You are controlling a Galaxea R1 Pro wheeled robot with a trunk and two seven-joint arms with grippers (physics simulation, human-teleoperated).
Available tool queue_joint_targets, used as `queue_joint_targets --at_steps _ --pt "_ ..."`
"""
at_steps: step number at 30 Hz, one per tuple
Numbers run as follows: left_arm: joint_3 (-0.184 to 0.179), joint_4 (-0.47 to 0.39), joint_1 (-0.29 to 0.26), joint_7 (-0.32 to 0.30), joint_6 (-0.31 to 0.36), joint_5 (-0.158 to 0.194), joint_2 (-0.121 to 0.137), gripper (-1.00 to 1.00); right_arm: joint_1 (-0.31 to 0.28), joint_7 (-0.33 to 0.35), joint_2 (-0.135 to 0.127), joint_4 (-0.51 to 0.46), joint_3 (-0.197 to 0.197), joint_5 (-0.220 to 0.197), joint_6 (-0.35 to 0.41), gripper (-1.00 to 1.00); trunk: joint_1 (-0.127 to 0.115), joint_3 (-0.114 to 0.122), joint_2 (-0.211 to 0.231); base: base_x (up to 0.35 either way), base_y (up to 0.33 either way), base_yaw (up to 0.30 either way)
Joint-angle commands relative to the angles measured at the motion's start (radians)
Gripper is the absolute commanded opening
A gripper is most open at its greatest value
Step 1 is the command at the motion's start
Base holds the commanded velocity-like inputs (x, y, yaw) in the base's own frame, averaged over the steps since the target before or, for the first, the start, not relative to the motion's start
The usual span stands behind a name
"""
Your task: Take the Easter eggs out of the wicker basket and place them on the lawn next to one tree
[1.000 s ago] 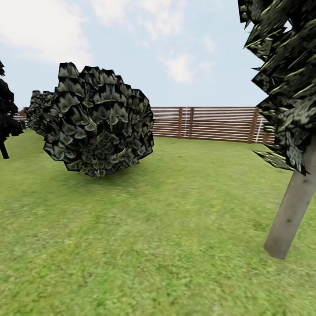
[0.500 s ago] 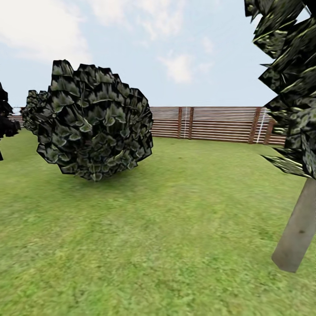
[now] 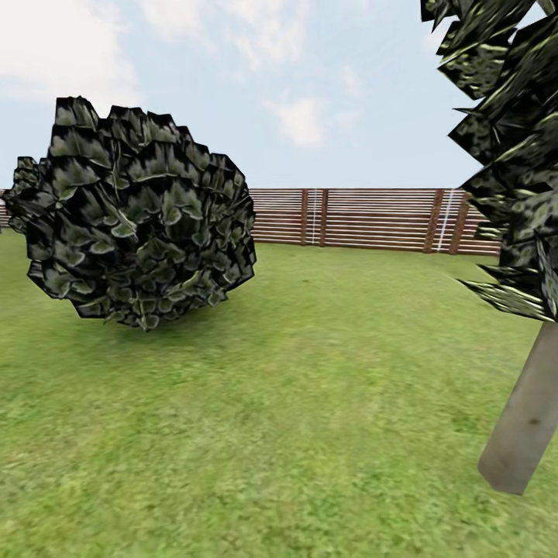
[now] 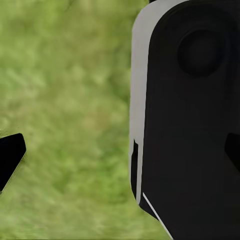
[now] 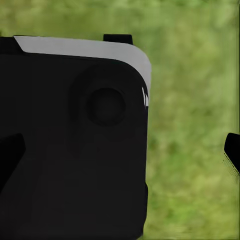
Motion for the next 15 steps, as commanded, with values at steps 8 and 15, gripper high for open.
queue_joint_targets --at_steps 8,15 --pt "0.001 -0.002 0.001 -0.001 -0.001 0.000 0.000 1.00 -0.001 0.000 0.000 0.002 0.000 0.001 0.000 1.00 0.001 -0.001 0.000 0.335 0.000 0.000" --pt "0.001 -0.002 0.001 -0.001 -0.001 0.000 0.000 1.00 -0.001 0.000 0.000 0.002 0.000 0.001 0.000 1.00 0.001 -0.001 0.000 0.336 0.000 0.000"
